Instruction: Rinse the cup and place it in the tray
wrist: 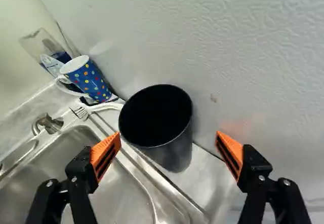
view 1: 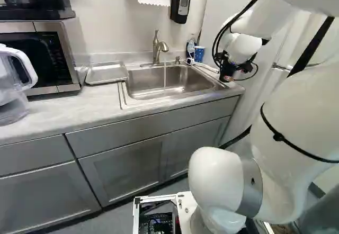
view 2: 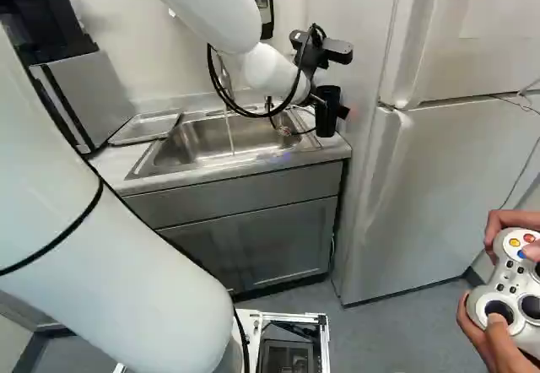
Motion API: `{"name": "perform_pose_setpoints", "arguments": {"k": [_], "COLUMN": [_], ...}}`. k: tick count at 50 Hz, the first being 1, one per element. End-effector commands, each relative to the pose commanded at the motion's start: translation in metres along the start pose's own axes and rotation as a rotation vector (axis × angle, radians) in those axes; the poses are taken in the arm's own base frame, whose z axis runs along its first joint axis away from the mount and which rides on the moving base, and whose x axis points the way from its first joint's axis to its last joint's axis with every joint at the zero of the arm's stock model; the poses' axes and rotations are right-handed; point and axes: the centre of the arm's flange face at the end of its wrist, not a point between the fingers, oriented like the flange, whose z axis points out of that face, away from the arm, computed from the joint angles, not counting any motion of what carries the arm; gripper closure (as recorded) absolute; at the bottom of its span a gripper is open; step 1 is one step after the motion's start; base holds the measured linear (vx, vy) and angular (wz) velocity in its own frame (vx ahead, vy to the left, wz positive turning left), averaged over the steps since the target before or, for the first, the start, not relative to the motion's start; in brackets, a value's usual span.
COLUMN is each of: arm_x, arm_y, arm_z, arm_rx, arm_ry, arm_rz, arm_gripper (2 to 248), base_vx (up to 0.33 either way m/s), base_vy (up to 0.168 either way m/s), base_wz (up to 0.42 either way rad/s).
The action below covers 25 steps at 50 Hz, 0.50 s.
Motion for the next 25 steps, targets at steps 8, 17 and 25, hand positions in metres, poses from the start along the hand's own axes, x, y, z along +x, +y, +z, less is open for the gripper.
{"name": "perform_pose_setpoints", "arguments": {"k": [8,17,25], "arm_x": [0.0,0.0,0.0], "arm_y": [0.0,0.0,0.0], "arm_z": [0.0,0.0,0.0], "arm_rx": [0.0,0.0,0.0], "arm_ry": [0.0,0.0,0.0], "arm_rz": [-0.042,-0.042,-0.042], "arm_gripper": [3,3,3], "base_vx": [0.0,0.0,0.0], "base_vy": [0.0,0.0,0.0], "base_wz": [0.0,0.0,0.0]}}
